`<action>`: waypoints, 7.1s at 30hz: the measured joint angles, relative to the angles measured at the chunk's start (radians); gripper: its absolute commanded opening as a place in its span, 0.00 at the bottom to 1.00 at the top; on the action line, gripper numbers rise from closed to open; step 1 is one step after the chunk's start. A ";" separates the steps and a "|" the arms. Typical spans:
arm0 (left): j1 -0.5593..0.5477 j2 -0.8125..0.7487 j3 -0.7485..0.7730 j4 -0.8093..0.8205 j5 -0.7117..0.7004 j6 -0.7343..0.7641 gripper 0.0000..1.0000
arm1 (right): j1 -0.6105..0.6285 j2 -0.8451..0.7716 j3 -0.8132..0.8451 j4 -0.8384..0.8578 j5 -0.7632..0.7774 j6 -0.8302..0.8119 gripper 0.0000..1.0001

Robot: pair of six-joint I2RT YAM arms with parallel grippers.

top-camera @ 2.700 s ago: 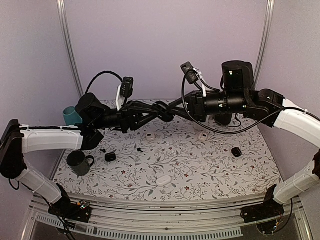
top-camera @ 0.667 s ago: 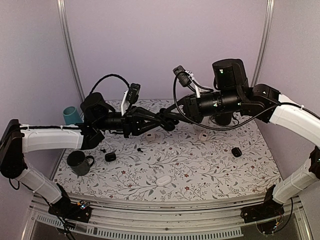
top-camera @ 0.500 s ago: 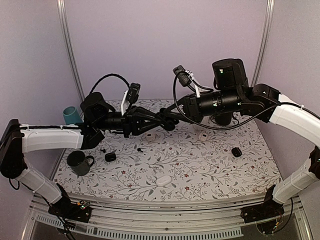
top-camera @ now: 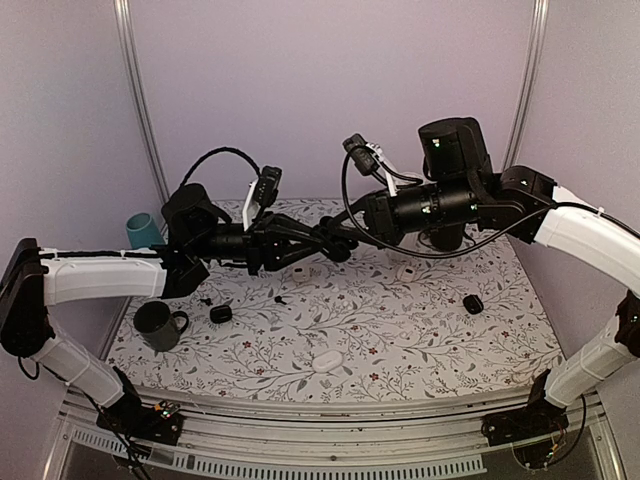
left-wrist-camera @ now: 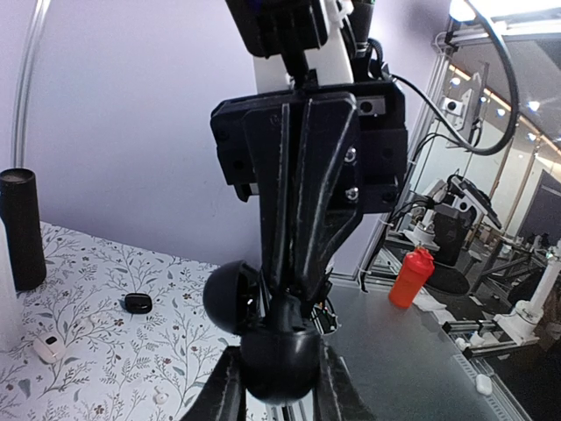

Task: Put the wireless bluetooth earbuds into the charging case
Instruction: Adjust the left earbud in the left side groove of the charging case, then adjust the right earbud in the right side groove of the charging case, then close the charging case with the earbuds, then pass from the left arm to the right

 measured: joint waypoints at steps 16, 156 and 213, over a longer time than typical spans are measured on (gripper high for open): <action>-0.001 0.000 0.010 -0.030 -0.006 0.015 0.00 | 0.013 0.026 0.039 -0.043 0.065 -0.033 0.04; 0.002 -0.024 -0.048 0.214 -0.031 -0.056 0.00 | -0.076 -0.061 -0.145 0.079 0.093 0.046 0.41; 0.003 0.027 -0.048 0.205 -0.127 -0.201 0.36 | -0.055 -0.104 -0.394 0.557 -0.089 0.119 0.04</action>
